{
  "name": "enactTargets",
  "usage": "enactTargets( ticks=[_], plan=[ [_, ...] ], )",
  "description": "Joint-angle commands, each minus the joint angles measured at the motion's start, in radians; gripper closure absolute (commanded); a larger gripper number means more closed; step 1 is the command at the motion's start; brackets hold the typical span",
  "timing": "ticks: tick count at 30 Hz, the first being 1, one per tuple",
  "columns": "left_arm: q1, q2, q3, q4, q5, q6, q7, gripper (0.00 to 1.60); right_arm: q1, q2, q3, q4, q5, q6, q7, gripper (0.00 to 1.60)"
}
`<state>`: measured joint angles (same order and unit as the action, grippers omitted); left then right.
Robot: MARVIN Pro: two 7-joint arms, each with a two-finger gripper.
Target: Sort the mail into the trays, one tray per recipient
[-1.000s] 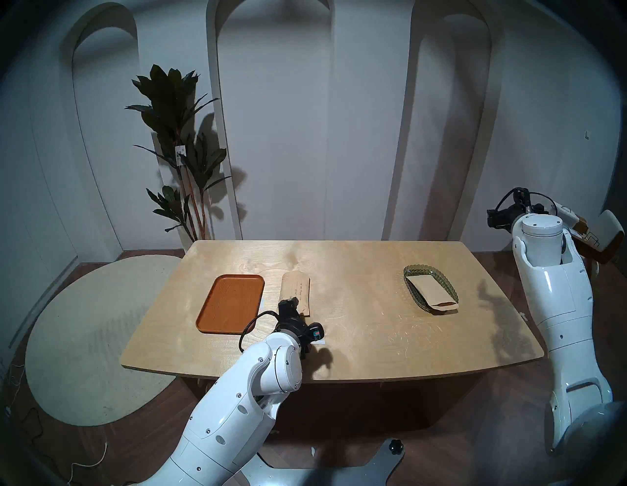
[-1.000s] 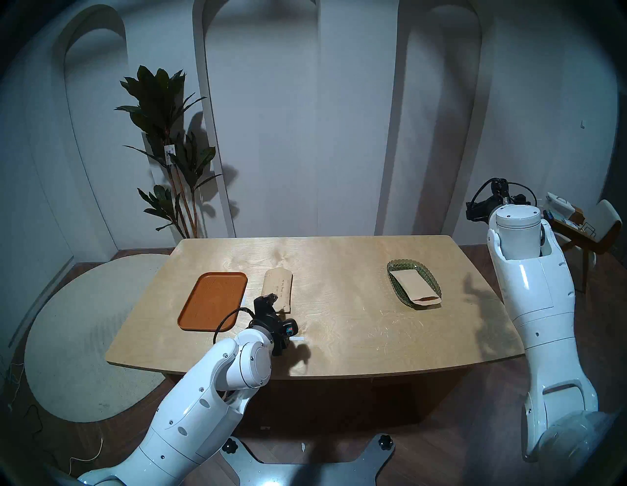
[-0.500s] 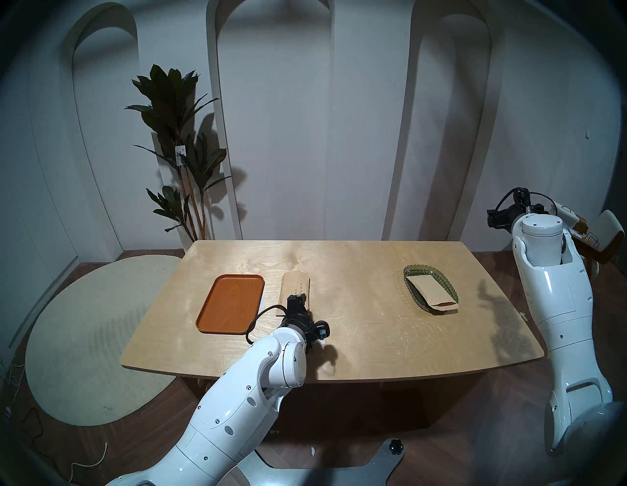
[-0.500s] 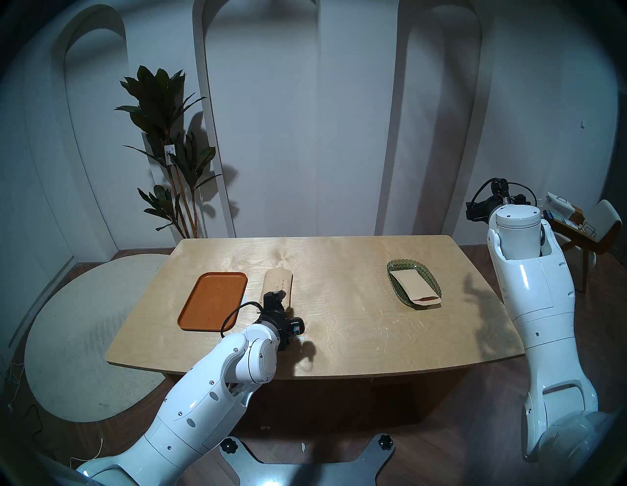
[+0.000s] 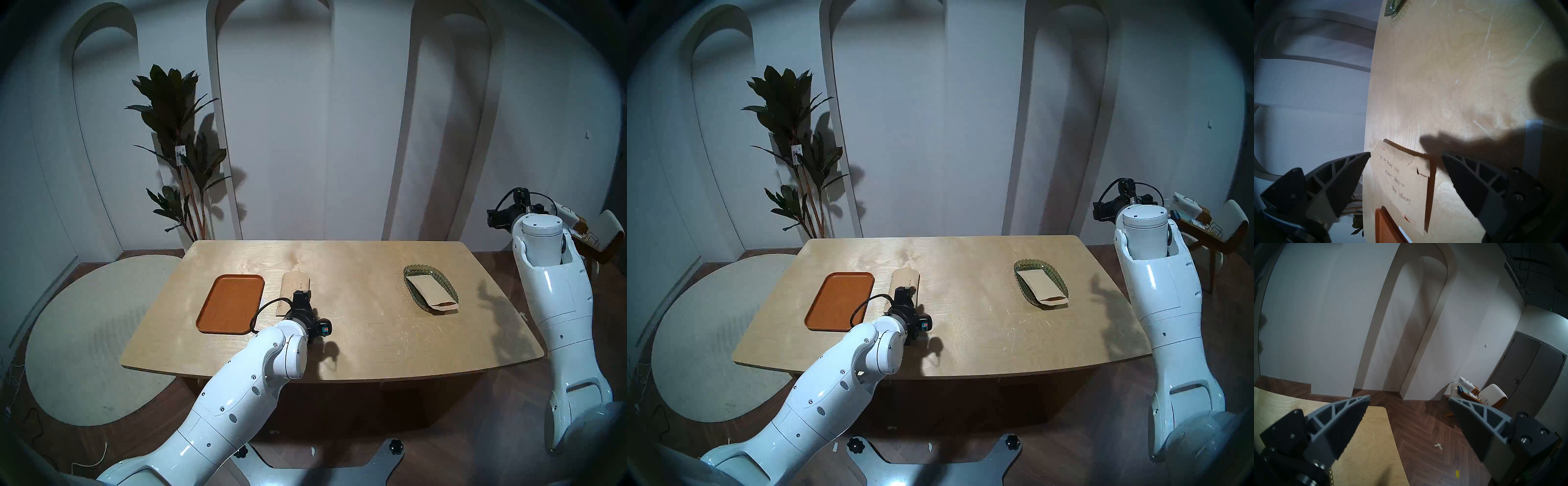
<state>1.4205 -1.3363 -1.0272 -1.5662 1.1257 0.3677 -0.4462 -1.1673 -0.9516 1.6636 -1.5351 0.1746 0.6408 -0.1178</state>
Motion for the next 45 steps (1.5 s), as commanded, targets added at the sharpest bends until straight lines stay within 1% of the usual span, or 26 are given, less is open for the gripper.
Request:
enactTargets(
  ticks=[1,10,16,27,31,39,45],
  plan=[
    [-0.016,0.054,-0.077,-0.032,-0.026,-0.005,-0.010,0.00,0.014,0.002,0.002,-0.019,0.001,-0.004,0.001,0.00],
    [-0.002,0.114,-0.165,-0.073,-0.089,-0.054,-0.049,0.00,0.014,0.002,0.002,-0.019,0.001,-0.004,0.001,0.00],
    [0.010,0.127,-0.186,-0.073,-0.118,-0.080,-0.064,0.00,0.014,0.002,0.002,-0.020,0.002,-0.003,0.001,0.00],
    [-0.007,0.101,-0.173,-0.041,-0.134,-0.096,-0.062,0.00,0.014,0.002,0.002,-0.020,0.002,-0.003,0.001,0.00],
    [-0.013,0.081,-0.168,-0.022,-0.145,-0.099,-0.052,0.00,0.014,0.002,0.002,-0.020,0.002,-0.003,0.001,0.00],
    [-0.029,0.055,-0.169,-0.027,-0.159,-0.086,-0.054,0.00,0.014,0.002,0.002,-0.020,0.002,-0.004,0.001,0.00],
    [-0.058,0.035,-0.175,-0.004,-0.171,-0.080,-0.044,0.00,0.014,0.002,0.002,-0.019,0.002,-0.004,0.001,0.00]
  ],
)
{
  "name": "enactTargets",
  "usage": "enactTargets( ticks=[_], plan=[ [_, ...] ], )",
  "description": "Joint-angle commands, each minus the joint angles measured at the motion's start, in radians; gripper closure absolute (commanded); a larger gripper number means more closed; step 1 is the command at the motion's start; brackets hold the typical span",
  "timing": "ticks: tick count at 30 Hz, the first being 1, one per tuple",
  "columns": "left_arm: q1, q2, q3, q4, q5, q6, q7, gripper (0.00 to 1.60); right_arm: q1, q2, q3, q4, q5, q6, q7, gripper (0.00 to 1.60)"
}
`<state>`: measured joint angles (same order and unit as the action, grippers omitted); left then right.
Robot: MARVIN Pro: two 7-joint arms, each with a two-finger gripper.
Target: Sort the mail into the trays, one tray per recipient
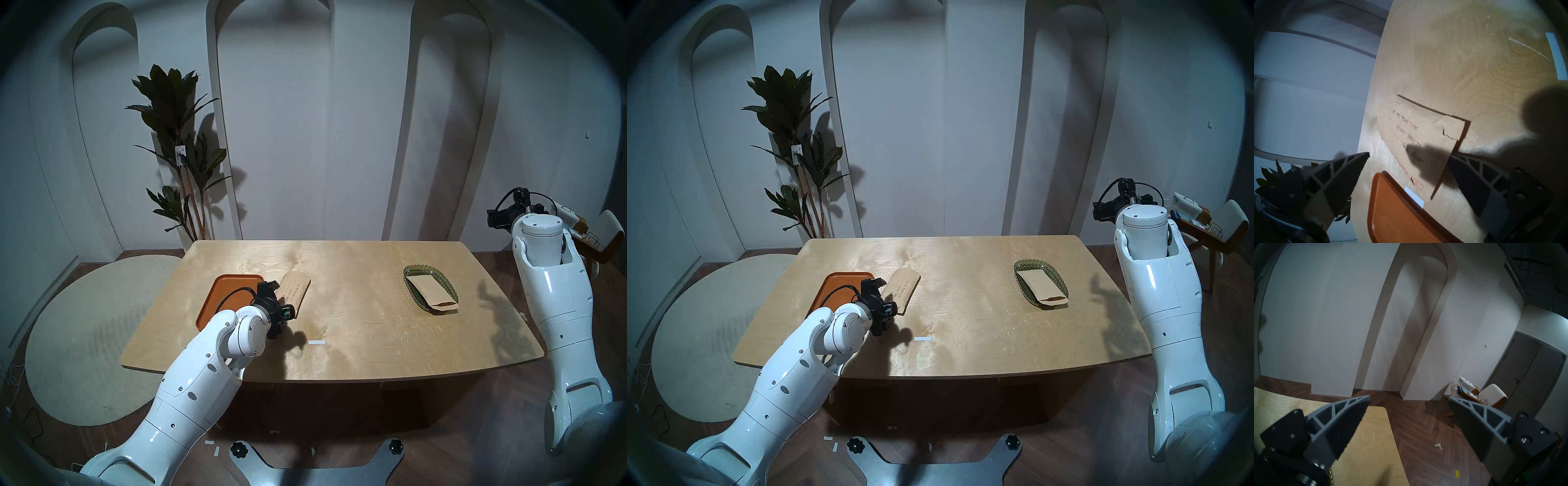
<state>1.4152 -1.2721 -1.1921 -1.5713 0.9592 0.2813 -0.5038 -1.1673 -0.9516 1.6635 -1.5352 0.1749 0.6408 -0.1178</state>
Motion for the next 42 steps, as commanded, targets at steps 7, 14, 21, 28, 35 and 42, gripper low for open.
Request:
enactTargets(
  ticks=[7,14,21,28,35,42],
  plan=[
    [-0.074,-0.047,-0.016,0.026,-0.019,0.015,0.018,0.00,0.014,0.002,0.002,-0.019,0.001,-0.004,0.001,0.00],
    [-0.084,-0.062,-0.030,0.040,-0.072,0.003,-0.015,1.15,0.014,0.002,0.002,-0.020,0.001,-0.004,0.001,0.00],
    [-0.088,-0.060,-0.042,0.028,-0.097,-0.001,-0.046,1.60,0.014,0.002,0.002,-0.020,0.001,-0.004,0.001,0.00],
    [-0.076,-0.078,-0.072,0.027,-0.106,-0.030,0.038,1.60,0.014,0.002,0.002,-0.019,0.001,-0.004,0.001,0.00],
    [-0.089,-0.125,-0.117,0.045,-0.074,-0.096,0.158,1.60,0.015,0.002,0.002,-0.018,0.001,-0.004,0.001,0.00],
    [-0.121,-0.160,-0.153,0.063,-0.068,-0.137,0.279,1.60,0.015,0.002,0.001,-0.018,0.001,-0.004,0.001,0.00]
  ],
)
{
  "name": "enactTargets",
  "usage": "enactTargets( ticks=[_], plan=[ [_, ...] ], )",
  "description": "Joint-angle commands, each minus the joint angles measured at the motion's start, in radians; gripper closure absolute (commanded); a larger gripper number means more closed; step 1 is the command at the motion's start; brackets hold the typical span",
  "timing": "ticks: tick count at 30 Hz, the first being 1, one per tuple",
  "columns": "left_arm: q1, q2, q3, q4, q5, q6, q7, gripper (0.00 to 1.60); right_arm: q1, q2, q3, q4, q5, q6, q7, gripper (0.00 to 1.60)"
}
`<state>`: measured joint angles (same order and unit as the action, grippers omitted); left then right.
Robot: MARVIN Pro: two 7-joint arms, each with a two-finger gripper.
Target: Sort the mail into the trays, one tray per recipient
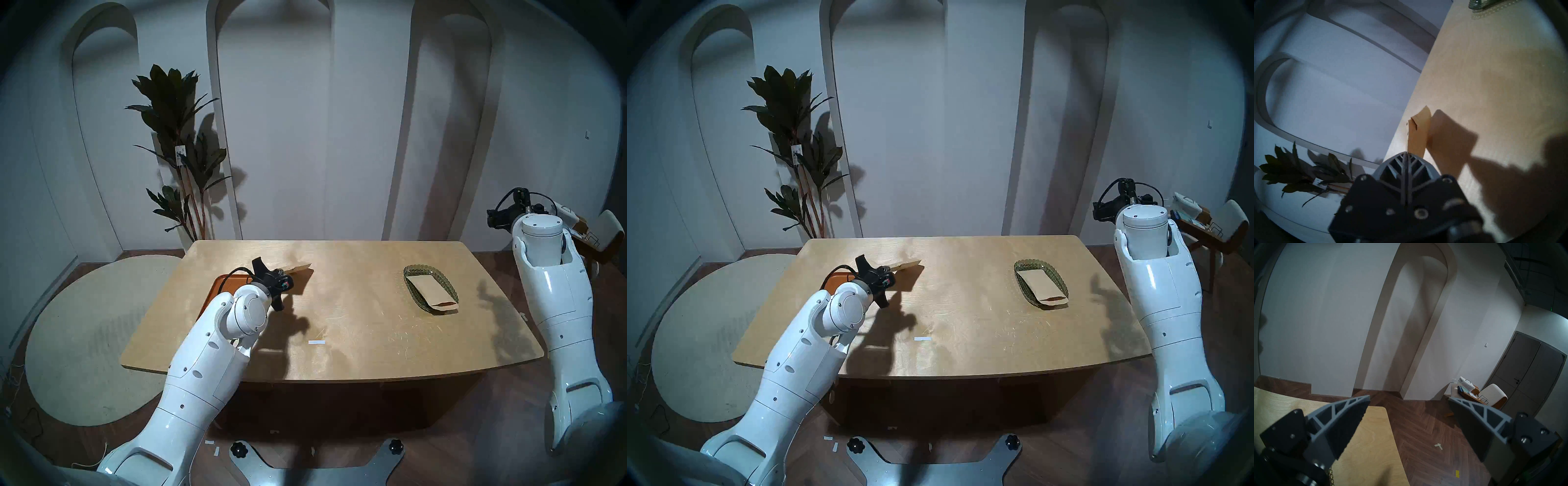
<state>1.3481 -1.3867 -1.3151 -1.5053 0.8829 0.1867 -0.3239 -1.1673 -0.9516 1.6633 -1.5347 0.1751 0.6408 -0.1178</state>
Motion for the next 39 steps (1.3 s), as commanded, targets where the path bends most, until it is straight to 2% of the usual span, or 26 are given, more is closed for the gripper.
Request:
enactTargets(
  ticks=[1,4,5,7,9,13,20,39],
  plan=[
    [-0.058,-0.048,-0.033,0.000,0.010,-0.050,0.113,1.60,0.015,0.002,0.002,-0.018,0.001,-0.004,0.001,0.00],
    [-0.068,-0.056,-0.044,0.006,0.015,-0.067,0.158,1.60,0.015,0.002,0.002,-0.018,0.001,-0.004,0.001,0.00],
    [-0.073,-0.062,-0.048,0.013,0.015,-0.078,0.208,1.60,0.015,0.002,0.002,-0.018,0.001,-0.004,0.001,0.00],
    [-0.074,-0.065,-0.054,0.011,0.017,-0.081,0.210,1.60,0.015,0.002,0.002,-0.018,0.001,-0.004,0.001,0.00],
    [-0.081,-0.070,-0.059,0.018,0.016,-0.096,0.270,1.60,0.014,0.002,0.002,-0.019,0.001,-0.004,0.001,0.00],
    [-0.084,-0.073,-0.068,0.018,0.021,-0.104,0.310,1.60,0.014,0.002,0.002,-0.019,0.001,-0.004,0.001,0.00],
    [-0.061,-0.077,-0.097,0.013,0.019,-0.098,0.359,1.60,0.014,0.002,0.002,-0.020,0.001,-0.004,0.001,0.00],
    [0.080,-0.100,-0.221,-0.035,-0.032,-0.045,0.453,1.60,0.014,0.002,0.002,-0.020,0.001,-0.003,0.001,0.00]
  ],
)
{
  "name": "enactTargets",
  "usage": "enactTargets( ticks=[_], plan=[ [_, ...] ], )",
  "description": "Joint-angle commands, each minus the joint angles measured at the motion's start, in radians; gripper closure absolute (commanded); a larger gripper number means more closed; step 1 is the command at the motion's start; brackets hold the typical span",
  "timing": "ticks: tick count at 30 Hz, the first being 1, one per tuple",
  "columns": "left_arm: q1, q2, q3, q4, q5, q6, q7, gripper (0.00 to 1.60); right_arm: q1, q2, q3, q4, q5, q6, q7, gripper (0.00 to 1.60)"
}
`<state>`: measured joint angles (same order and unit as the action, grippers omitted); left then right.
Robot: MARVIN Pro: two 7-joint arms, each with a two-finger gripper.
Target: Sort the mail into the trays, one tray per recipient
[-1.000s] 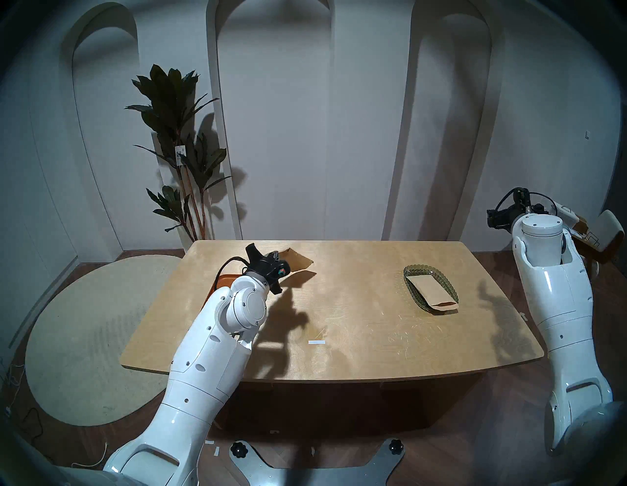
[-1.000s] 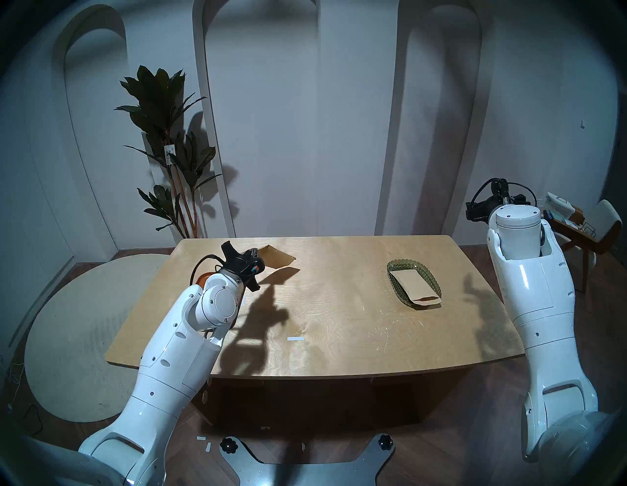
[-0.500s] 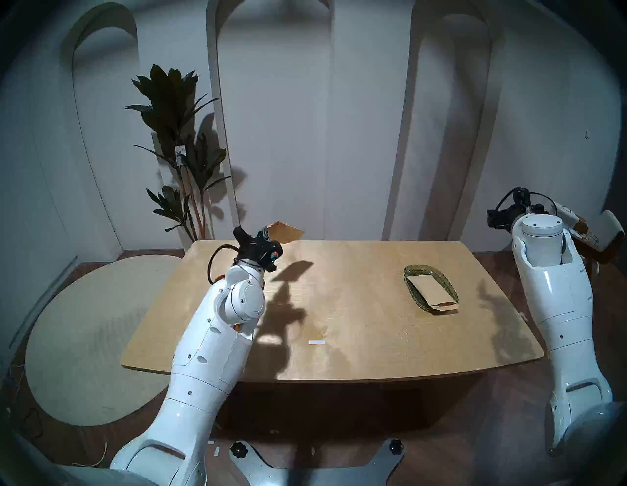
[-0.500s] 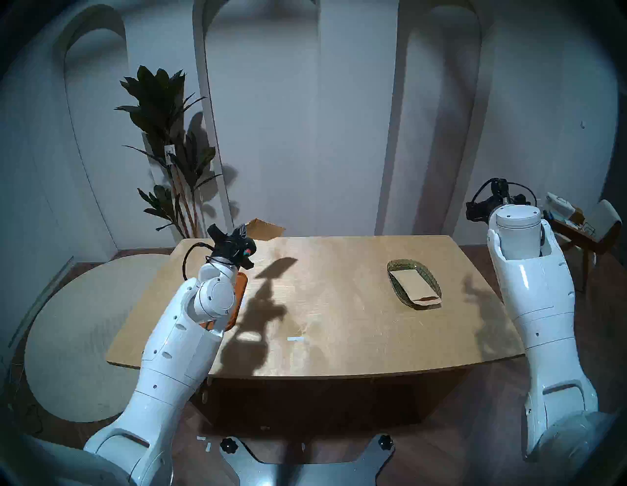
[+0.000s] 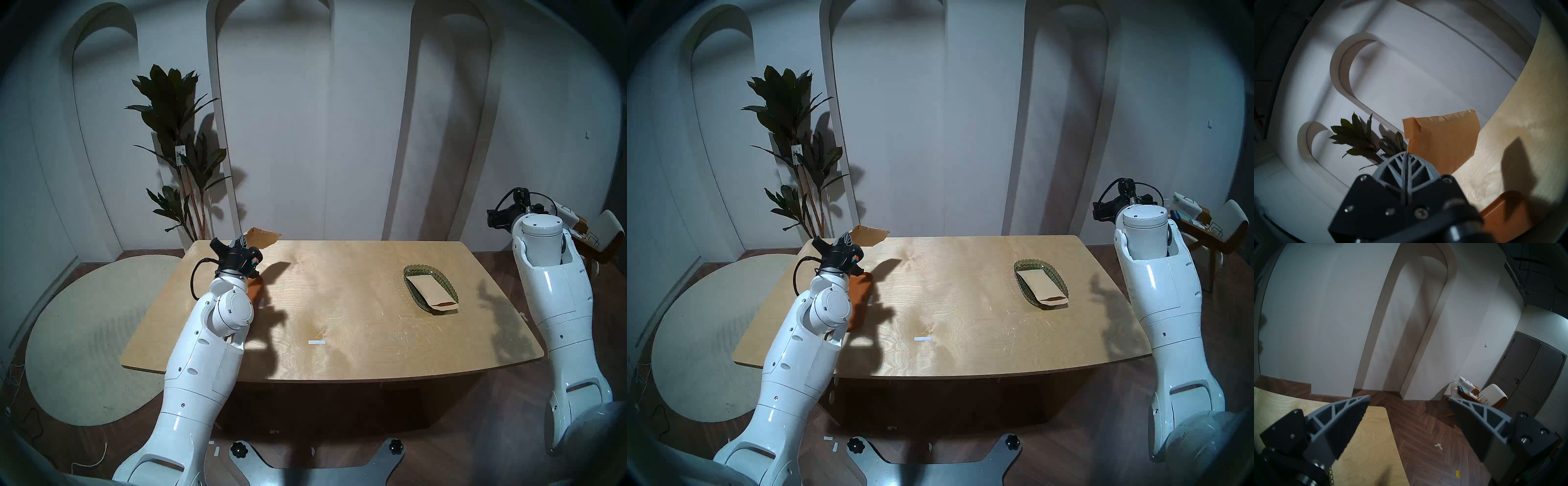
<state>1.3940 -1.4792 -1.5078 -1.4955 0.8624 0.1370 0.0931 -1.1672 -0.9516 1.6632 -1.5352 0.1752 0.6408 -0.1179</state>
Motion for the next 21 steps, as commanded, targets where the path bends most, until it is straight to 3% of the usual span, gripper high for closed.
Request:
enactTargets(
  ticks=[1,21],
  plan=[
    [0.037,-0.008,-0.031,-0.043,-0.013,0.004,0.040,1.60,0.014,0.002,0.002,-0.020,0.001,-0.003,0.001,0.00],
    [0.098,-0.023,-0.074,-0.027,-0.049,0.002,0.103,1.60,0.014,0.002,0.002,-0.020,0.001,-0.003,0.001,0.00]
  ],
)
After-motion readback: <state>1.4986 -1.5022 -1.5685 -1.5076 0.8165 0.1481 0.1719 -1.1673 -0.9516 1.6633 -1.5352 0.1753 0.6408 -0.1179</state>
